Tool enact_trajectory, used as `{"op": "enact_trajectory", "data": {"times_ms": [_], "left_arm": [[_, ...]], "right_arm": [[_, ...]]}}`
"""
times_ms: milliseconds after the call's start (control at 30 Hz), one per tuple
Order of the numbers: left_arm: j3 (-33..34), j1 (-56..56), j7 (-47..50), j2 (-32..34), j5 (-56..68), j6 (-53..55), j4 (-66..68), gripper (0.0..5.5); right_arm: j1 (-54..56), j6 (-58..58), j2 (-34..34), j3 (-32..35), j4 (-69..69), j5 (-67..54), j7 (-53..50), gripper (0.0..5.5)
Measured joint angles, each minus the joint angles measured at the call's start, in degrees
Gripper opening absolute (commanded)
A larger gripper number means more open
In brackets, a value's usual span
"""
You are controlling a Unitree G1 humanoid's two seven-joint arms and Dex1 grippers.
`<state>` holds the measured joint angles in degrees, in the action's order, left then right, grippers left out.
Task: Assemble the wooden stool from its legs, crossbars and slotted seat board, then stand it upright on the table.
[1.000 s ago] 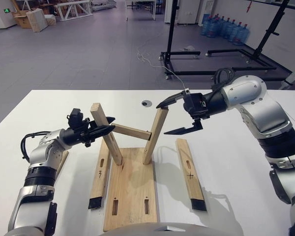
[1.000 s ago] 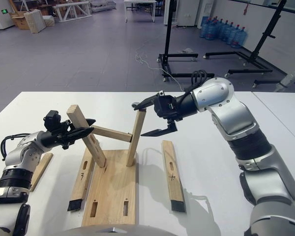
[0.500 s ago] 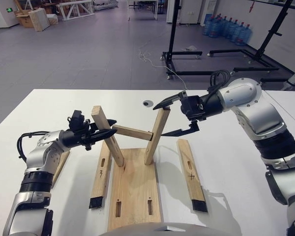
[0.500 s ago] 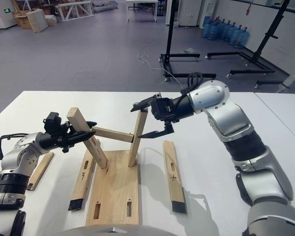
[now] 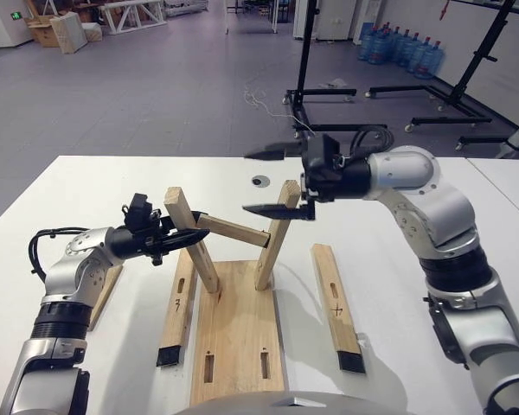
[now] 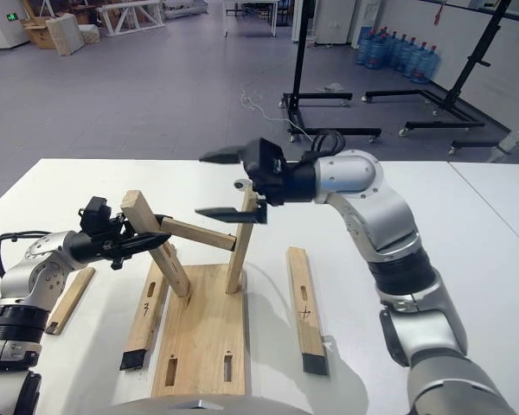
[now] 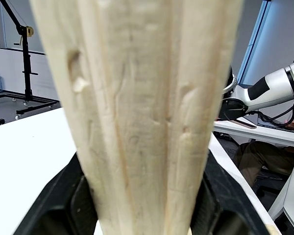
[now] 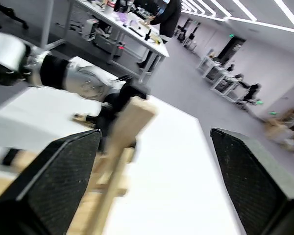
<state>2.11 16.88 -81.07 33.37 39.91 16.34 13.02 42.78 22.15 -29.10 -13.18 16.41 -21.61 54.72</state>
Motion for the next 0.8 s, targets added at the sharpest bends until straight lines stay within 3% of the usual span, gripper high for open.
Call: {"op": "enact_trajectory", "data": {"times_ms": [133,400,800], "left_arm": [[-0.3,0.2,-0.1,0.4,0.0,0.0,0.2,2.01],[-1.4,0.9,0.0,0.9,0.1,0.0,0.4,2.01],[-2.1,1.3,0.1,0.9,0.1,0.0,0.3,2.01]], "right_arm": [[2.4,-2.6,2.5,-4.6,-0.2,9.0,-4.7,4.09],[11.8,-16.5,5.5,-16.1,-16.0,27.7,-3.8,4.09],[15.2,-27.0,8.5,-20.4,-30.0,31.6,7.7,4.09]]}}
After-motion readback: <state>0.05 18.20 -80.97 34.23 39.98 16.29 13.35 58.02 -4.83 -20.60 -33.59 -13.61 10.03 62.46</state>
